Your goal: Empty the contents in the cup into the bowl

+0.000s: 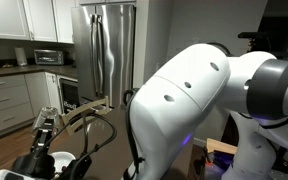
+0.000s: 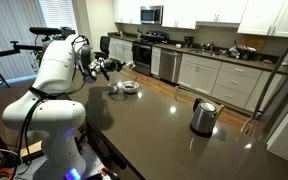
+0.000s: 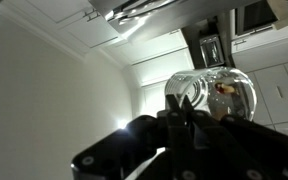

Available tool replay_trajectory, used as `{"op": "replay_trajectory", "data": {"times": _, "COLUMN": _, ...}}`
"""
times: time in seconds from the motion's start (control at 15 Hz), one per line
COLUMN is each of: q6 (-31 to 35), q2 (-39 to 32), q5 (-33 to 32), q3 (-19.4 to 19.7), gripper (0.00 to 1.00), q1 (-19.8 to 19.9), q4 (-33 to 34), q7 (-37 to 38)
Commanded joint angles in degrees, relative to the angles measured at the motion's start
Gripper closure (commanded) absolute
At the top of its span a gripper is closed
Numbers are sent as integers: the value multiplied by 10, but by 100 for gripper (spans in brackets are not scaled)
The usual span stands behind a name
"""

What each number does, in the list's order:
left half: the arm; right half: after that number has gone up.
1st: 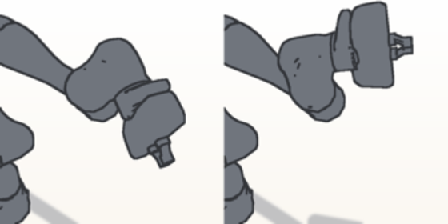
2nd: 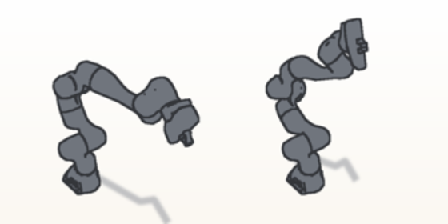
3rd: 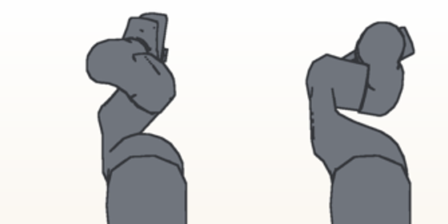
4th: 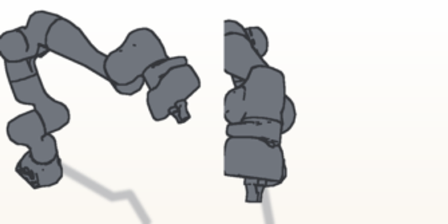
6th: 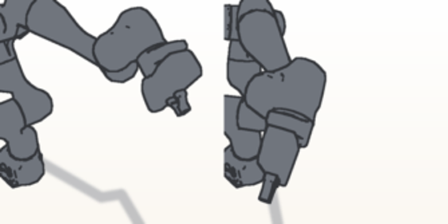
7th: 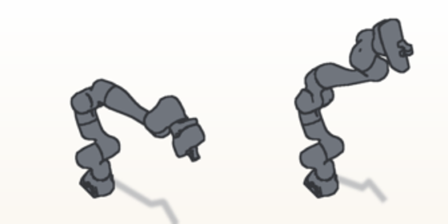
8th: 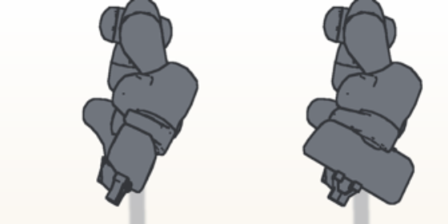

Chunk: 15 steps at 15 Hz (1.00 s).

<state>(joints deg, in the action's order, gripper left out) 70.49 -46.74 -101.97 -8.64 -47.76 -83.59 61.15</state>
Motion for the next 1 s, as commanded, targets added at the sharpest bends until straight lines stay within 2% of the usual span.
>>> {"op": "replay_trajectory", "data": {"times": 0.0, "q6": -46, "q2": -8, "q5": -43, "q3": 12, "gripper": 97, "q1": 0, "q4": -5, "q7": -9}}
{"op": "replay_trajectory", "data": {"times": 0.6, "q6": -79, "q2": -13, "q5": -89, "q3": 13, "gripper": 97, "q1": 14, "q4": -8, "q7": -9}}
{"op": "replay_trajectory", "data": {"times": 0.8, "q6": -69, "q2": -4, "q5": -82, "q3": 2, "gripper": 97, "q1": 23, "q4": -13, "q7": -5}}
{"op": "replay_trajectory", "data": {"times": 0.93, "q6": -39, "q2": 6, "q5": -59, "q3": -19, "gripper": 97, "q1": 40, "q4": -15, "q7": 0}}
